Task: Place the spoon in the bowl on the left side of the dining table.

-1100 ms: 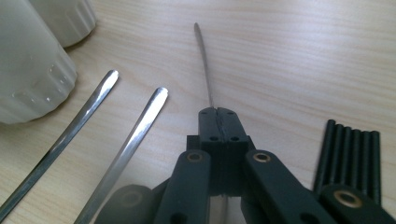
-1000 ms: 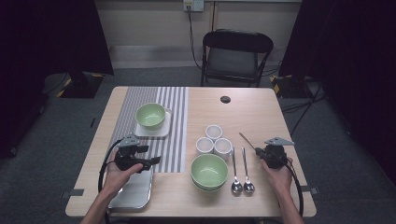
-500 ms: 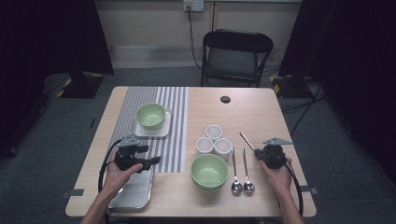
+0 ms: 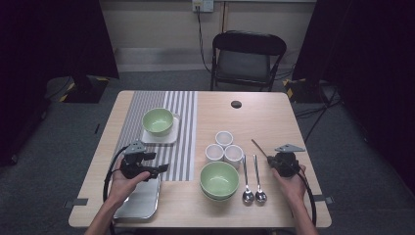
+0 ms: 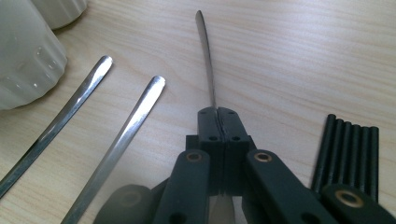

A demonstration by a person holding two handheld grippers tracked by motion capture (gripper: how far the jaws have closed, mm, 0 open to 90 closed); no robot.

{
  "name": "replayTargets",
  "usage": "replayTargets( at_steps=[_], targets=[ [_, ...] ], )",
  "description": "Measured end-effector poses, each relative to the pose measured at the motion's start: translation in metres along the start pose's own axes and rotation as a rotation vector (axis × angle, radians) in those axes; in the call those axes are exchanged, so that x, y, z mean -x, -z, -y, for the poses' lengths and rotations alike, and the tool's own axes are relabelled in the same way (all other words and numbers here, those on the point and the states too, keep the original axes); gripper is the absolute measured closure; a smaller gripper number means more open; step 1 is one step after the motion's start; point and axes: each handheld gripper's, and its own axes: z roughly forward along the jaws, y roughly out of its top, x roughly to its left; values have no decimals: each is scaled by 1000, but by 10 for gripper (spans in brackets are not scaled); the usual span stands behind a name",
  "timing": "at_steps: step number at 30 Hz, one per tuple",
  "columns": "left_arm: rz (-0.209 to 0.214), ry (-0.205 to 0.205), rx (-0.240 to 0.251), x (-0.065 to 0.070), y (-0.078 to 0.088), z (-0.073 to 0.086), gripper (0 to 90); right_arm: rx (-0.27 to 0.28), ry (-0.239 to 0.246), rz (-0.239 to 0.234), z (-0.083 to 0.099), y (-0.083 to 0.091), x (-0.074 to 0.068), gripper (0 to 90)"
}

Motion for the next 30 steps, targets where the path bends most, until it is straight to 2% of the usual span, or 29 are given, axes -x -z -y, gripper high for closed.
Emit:
replayTargets(
  at_steps=[8,17,22,23,25,27,30],
  targets=[
    [2,2,1,0,0,0,243,-7,-3,-7,1,-2,1,885],
    [0,6,8,-1,1,0,243,12,-16,-17,0,2,-1,900],
    [3,8,17,0,2,0,243,65,-48,-30,-2,14,1,900],
    [1,2,14,0,3,-1,241,88,-59,-36,-3,20,1,900],
    [0,-1,17,0,3,-1,239,97,-62,-39,-4,23,2,900],
    [1,-1,20,1,3,-1,229,136,-75,-62,-6,32,-1,900],
    [0,8,29,2,3,-2,217,147,-73,-73,-8,35,-3,900]
  ],
)
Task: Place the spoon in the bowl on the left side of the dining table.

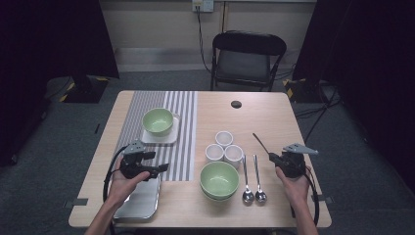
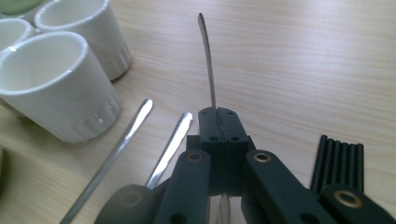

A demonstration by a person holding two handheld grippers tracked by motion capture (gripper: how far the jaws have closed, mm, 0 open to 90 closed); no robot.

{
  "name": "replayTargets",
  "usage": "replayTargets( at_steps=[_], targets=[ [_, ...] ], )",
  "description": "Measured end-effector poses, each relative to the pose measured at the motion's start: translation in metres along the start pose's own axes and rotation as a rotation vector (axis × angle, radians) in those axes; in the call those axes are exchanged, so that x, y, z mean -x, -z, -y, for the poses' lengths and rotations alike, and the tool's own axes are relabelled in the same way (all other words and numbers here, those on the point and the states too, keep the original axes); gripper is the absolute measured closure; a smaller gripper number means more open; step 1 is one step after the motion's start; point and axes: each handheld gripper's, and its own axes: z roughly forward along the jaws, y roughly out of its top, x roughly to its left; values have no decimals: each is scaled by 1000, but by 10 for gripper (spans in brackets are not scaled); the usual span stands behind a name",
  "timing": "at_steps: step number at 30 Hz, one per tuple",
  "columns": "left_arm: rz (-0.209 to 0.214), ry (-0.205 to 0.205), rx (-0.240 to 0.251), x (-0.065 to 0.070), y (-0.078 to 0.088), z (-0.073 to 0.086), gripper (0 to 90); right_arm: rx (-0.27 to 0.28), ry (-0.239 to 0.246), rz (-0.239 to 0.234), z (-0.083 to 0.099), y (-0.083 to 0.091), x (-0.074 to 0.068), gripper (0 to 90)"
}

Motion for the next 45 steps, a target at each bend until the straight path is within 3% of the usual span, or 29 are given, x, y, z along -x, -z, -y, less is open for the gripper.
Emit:
replayTargets(
  at_steps=[9,11,19,24,32,37,45],
  targets=[
    [-3,2,18,2,1,-1,204,56,-13,-46,-9,11,-8,900],
    [-12,-13,13,3,0,-1,208,67,3,-53,-12,13,-11,900],
    [26,-3,27,5,-1,-2,232,107,43,-103,-25,18,-32,900],
    [23,3,37,5,0,-2,237,133,65,-138,-32,23,-44,900],
    [11,13,33,5,1,-3,207,157,81,-175,-37,27,-57,900],
    [-4,31,55,3,7,-3,198,165,92,-199,-40,27,-64,900],
    [25,22,80,9,10,-9,195,192,109,-252,-46,32,-80,900]
  ],
)
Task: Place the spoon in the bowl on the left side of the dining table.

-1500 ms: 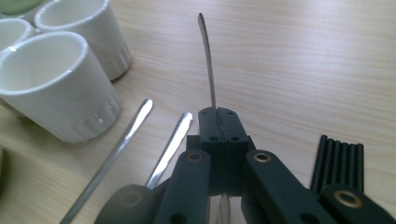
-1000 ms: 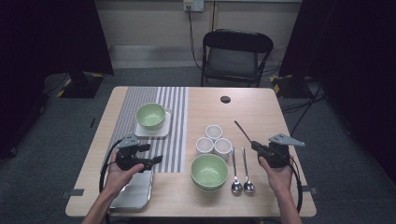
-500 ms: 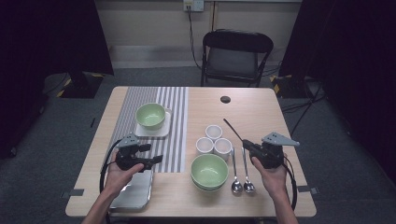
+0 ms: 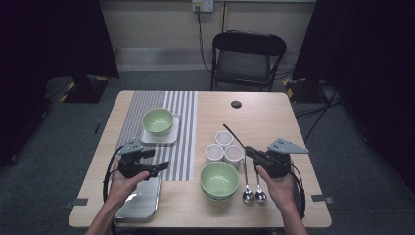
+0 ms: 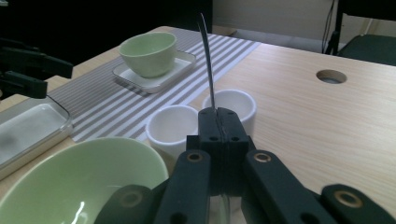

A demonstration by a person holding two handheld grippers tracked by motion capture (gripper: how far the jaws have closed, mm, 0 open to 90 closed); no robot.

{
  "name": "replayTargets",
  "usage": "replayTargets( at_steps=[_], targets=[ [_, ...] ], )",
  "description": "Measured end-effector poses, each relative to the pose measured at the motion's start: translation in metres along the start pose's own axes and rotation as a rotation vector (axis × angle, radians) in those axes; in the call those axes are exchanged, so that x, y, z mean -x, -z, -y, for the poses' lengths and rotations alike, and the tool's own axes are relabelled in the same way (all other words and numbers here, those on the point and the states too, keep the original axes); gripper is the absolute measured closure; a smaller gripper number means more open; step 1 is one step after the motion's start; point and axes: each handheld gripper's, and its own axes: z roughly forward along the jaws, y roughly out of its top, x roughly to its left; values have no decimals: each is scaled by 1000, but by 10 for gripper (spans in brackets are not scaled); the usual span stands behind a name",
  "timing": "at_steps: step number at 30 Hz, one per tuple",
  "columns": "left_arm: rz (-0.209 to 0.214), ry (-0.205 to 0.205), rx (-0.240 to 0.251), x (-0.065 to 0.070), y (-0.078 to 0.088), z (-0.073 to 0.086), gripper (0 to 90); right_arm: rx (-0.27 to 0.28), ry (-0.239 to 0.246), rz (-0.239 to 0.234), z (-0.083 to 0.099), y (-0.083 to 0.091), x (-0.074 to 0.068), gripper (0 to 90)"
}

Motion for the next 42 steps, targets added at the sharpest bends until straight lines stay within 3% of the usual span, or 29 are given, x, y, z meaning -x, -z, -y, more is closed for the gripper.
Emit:
replayTargets(
  at_steps=[4,7,11,17,19,23,27,30,34,38,40,42],
  targets=[
    [35,-16,12,4,1,-5,239,10,20,-36,-4,-3,-11,900],
    [42,-6,27,7,-1,-7,235,18,39,-67,-9,-7,-23,900],
    [33,-53,33,11,-2,-8,216,24,64,-101,-14,-9,-36,900],
    [88,-70,41,17,-3,-10,260,22,85,-147,-14,-11,-51,900],
    [69,-81,39,20,-4,-12,285,23,92,-168,-14,-12,-56,900],
    [93,-101,30,24,-6,-19,297,24,109,-188,-16,-12,-64,900],
    [129,-72,47,30,-8,-28,310,30,118,-211,-19,-12,-72,900],
    [179,-58,60,34,-10,-33,329,26,127,-225,-19,-13,-78,900],
    [239,-97,92,39,-12,-41,332,28,127,-248,-20,-14,-84,900],
    [252,-110,106,44,-15,-47,342,36,123,-269,-21,-15,-88,900],
    [287,-94,133,45,-15,-48,398,30,125,-271,-20,-17,-90,900],
    [290,-114,122,47,-14,-50,435,23,119,-275,-18,-19,-90,900]
  ],
)
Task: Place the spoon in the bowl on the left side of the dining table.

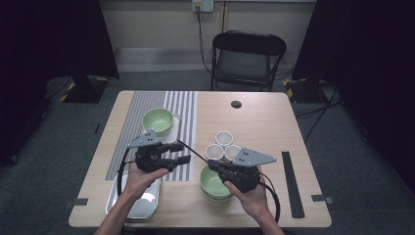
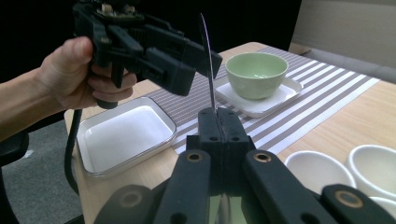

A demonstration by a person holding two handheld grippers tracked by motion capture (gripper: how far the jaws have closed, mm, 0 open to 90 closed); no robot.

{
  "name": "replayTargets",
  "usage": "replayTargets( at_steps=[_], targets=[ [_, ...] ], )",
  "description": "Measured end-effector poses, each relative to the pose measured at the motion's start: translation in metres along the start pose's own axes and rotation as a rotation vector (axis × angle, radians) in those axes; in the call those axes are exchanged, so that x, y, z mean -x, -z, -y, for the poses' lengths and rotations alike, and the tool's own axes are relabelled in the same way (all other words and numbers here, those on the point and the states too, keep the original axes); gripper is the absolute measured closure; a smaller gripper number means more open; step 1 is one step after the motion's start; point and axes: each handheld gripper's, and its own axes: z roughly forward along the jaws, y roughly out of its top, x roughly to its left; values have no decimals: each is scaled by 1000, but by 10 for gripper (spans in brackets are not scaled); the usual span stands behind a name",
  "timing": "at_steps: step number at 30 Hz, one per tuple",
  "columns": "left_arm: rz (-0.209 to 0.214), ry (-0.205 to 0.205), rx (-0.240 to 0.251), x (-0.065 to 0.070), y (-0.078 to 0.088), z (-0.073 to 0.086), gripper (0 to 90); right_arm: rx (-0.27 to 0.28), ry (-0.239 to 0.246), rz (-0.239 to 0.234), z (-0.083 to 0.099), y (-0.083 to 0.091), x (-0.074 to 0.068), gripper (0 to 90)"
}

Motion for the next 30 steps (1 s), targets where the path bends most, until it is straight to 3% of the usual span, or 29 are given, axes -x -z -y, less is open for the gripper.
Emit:
replayTargets(
  at_steps=[2,6,11,13,17,22,26,30],
  targets=[
    [22,0,18,2,3,-1,504,1,-8,-13,3,-4,-2,900],
    [44,14,52,5,5,-1,559,10,-16,-33,2,-7,-4,900],
    [57,10,77,6,2,3,657,5,-16,-39,5,-11,-6,900],
    [58,10,86,7,3,4,695,4,-43,-49,7,-12,-3,900],
    [97,12,95,8,2,4,682,-5,-43,-64,10,-16,-4,900],
    [115,-2,105,13,3,0,734,-1,-38,-76,8,-18,-7,900],
    [155,-9,121,16,3,-2,746,-3,-37,-99,8,-21,-9,900],
    [157,-23,123,20,4,-4,752,-4,-33,-122,8,-24,-12,900]
  ],
)
